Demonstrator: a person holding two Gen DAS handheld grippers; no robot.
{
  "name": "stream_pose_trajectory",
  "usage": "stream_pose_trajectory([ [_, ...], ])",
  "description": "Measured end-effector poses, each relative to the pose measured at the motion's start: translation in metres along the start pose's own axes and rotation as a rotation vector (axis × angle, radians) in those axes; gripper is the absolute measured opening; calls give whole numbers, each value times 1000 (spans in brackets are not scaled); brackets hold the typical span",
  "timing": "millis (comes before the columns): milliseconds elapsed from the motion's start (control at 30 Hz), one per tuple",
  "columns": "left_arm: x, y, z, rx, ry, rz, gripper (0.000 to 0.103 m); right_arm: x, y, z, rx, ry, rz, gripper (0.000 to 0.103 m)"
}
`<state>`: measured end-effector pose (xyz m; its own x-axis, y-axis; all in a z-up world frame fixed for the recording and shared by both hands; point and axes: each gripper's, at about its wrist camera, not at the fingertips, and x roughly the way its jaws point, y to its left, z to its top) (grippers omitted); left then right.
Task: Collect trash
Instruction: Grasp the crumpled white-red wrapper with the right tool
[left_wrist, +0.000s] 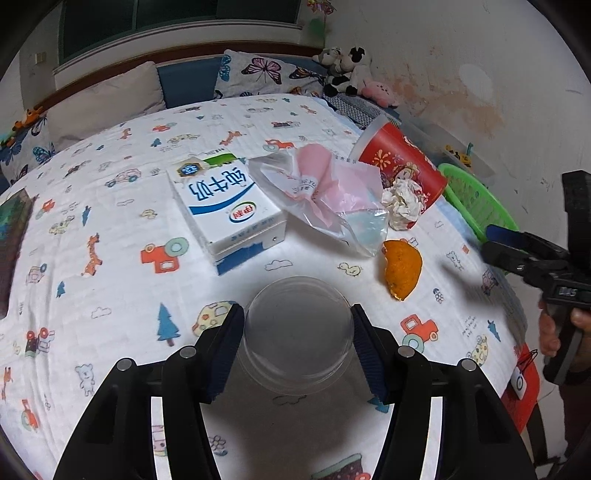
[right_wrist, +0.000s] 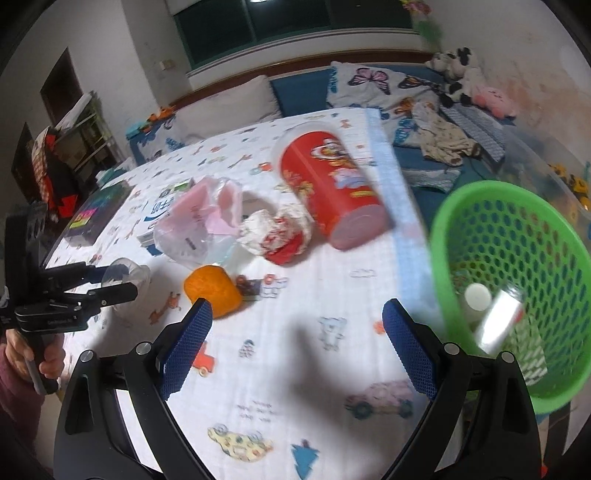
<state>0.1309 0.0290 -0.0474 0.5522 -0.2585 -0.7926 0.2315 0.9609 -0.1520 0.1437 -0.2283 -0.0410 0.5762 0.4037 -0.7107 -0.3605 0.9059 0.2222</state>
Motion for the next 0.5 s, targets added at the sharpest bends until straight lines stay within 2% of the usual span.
stream_pose_trajectory([
  [267, -7, 8, -3, -9, -7, -3, 57, 31, -2, 18, 76, 23, 71, 80],
  [500, -7, 11, -4, -10, -6, -2, 57, 59, -4, 34, 145, 29, 94, 73],
])
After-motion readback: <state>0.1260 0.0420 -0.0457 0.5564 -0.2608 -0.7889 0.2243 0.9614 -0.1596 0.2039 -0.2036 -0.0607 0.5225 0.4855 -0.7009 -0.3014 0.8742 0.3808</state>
